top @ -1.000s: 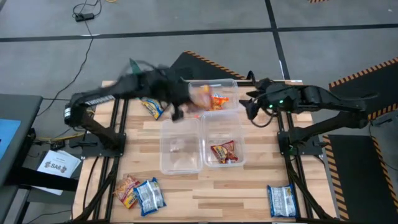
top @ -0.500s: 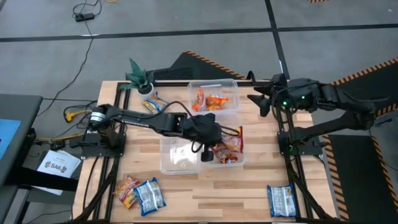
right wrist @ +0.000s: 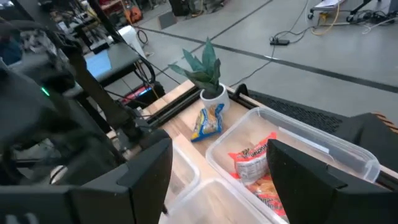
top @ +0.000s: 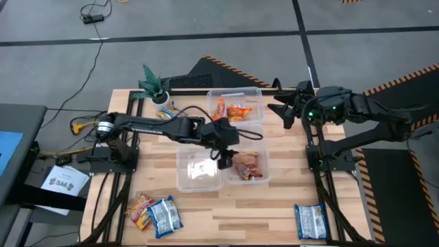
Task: Sort Maruchan noodles
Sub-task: Put the top red noodle pack into the bottom right transparent bin, then put the red noodle pack into the bottom right transparent bin
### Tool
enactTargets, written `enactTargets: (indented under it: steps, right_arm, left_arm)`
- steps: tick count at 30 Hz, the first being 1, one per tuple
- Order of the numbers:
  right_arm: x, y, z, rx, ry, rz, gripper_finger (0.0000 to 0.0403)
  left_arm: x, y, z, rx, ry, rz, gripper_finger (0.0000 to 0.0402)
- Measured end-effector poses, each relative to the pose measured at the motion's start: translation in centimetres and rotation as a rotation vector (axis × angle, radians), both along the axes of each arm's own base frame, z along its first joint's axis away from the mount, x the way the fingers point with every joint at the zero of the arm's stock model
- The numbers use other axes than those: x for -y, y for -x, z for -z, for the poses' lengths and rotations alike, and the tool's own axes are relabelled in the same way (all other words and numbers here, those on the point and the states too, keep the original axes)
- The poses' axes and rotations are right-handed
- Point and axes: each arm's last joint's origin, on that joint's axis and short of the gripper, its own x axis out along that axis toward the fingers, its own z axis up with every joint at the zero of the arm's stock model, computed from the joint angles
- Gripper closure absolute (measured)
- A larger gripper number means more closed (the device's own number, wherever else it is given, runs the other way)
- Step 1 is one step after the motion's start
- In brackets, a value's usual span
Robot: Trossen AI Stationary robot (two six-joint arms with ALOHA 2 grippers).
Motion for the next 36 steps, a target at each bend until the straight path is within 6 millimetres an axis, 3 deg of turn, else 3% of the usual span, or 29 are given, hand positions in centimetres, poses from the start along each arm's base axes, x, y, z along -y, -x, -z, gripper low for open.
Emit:
enactTargets:
  steps: [4, 8, 12, 19, 23, 30, 36]
  right_arm:
    - [0.0, -0.5, 0.2, 0.002, -0.032, 0.012, 0.0121]
    - [0.0, -0.7, 0.3, 0.005, -0.054, 0.020, 0.0121]
    - [0.0, -0.7, 0.3, 0.009, -0.063, 0.023, 0.0121]
    - [0.0, -0.7, 0.6, -0.023, -0.058, 0.017, 0.0121]
    - [-0.1, -0.6, 0.9, -0.055, -0.065, -0.001, 0.0121]
    - [-0.1, -0.5, 1.0, -0.067, -0.065, -0.001, 0.0121]
    - [-0.1, -0.5, 1.0, -0.071, -0.065, -0.001, 0.0121]
  left_arm:
    - [0.0, 2.3, -2.2, -0.001, 0.042, -0.009, 0.0153]
    - [0.3, 4.7, -4.3, 0.009, 0.056, -0.007, 0.0146]
    - [1.2, 8.4, -5.4, 0.037, 0.096, -0.003, 0.0145]
    - [3.8, 16.6, -3.5, 0.002, 0.267, 0.006, 0.0145]
    - [6.2, 20.2, -2.5, -0.072, 0.353, 0.058, 0.0145]
    - [11.5, 23.9, 0.3, -0.404, 0.232, 0.262, 0.0145]
    - [15.5, 25.3, 2.8, -0.639, 0.226, 0.362, 0.0145]
